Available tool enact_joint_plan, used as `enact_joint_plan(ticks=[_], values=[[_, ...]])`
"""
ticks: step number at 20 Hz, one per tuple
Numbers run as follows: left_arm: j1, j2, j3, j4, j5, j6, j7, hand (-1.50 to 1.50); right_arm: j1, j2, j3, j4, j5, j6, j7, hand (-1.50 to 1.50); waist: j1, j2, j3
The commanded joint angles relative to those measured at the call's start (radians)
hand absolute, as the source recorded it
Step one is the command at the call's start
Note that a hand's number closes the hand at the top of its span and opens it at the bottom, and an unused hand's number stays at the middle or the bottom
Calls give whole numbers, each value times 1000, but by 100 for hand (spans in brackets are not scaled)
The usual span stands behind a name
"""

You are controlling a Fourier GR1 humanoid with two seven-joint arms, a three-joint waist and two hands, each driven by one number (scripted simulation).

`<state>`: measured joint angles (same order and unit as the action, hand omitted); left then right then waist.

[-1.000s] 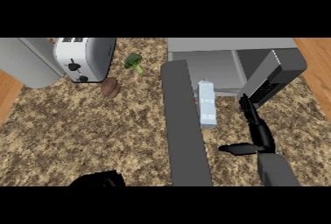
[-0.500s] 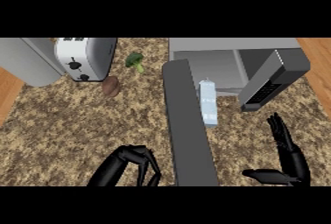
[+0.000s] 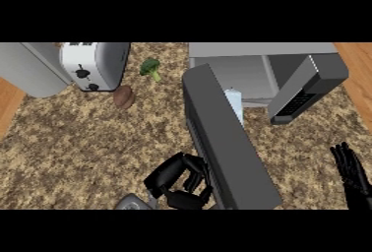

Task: Pick up the milk, place it into the microwave and close the microwave

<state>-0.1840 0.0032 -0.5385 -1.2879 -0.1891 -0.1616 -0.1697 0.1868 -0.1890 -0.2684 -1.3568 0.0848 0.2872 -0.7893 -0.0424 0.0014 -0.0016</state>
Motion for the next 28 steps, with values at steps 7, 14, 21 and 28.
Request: enact_joint_plan(ticks=[7, 14, 21, 28], values=[[-280, -3, -338, 305, 277, 255, -56, 150, 52, -93, -49, -144, -159, 169, 36, -150, -51, 11, -2], [-324, -3, -430, 309, 400, 499, -41, 150, 32, -116, -38, -242, -170, 142, 31, -150, -99, 18, -3], [-372, -3, -414, 277, 513, 639, -107, 150, -8, -147, 17, -324, -234, 192, 132, -150, -142, 31, -9], [-438, -3, -339, 258, 657, 713, -210, 150, -35, -178, 17, -361, -308, 221, 182, -150, -187, 44, -10]])
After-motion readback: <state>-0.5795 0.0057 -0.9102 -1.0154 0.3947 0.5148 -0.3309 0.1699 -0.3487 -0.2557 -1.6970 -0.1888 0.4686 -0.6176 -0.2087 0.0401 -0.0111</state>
